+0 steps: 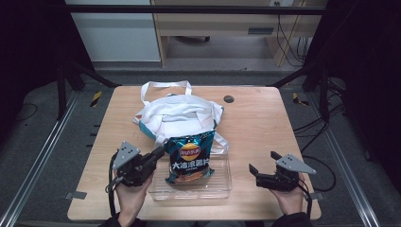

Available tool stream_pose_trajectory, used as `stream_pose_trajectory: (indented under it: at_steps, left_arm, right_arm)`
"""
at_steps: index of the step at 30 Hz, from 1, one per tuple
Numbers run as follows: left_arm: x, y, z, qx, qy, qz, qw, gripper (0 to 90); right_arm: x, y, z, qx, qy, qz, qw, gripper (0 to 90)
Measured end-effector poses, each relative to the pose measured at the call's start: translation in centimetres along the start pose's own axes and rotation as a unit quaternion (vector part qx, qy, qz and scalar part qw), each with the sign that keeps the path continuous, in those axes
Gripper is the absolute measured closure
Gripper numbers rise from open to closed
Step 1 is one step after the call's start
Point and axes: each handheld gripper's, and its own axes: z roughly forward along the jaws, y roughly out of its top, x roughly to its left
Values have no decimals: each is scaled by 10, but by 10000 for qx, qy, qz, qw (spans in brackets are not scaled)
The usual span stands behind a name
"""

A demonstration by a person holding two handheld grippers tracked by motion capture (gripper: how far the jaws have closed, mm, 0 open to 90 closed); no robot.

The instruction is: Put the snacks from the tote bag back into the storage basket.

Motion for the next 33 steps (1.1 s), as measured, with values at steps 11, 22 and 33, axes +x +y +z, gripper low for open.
stream_pose_trajectory:
  at_steps: [11,22,33]
  left_arm:
    - [12,5,15,101,288,339,9990,844]
    - [17,3,18,173,365,327,9986,639]
    - [12,-4,7,227,124,615,9978,422]
  right_arm:
    - [1,0,1,16,7,6,10000,64]
    - [1,0,1,16,13,9,10000,64]
    - [0,0,0,9,10,15,10000,64]
